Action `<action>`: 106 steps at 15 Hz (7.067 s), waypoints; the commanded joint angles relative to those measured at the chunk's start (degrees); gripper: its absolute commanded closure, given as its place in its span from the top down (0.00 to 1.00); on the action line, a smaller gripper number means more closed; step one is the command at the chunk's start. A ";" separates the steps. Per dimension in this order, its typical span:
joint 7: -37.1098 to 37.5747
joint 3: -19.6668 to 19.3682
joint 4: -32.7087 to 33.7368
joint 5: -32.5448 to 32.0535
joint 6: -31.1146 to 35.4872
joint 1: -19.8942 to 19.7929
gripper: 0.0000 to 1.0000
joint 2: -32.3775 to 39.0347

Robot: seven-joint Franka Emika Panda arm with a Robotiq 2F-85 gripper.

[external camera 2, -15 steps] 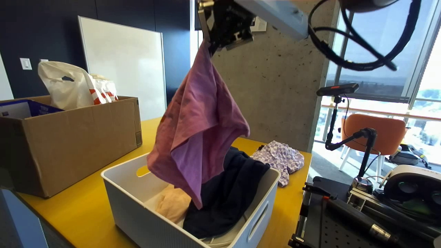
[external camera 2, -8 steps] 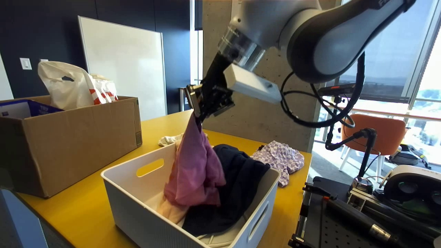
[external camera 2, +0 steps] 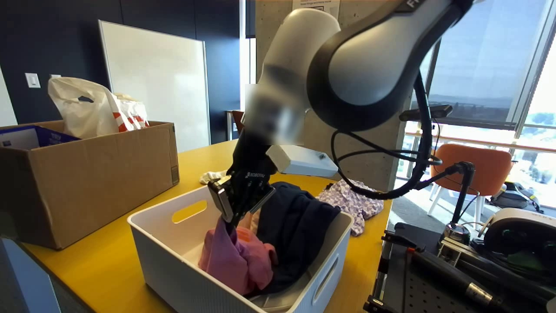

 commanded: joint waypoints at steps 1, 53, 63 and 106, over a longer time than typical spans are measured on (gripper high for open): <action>-11.12 -4.55 4.48 8.86 -8.56 1.49 0.28 -0.20; -6.58 -25.98 -6.82 16.00 7.14 3.14 1.00 -7.12; -9.45 -24.13 1.99 23.36 -3.13 0.80 1.00 0.04; -17.84 -22.57 -6.65 32.67 -5.44 -4.44 0.01 -12.66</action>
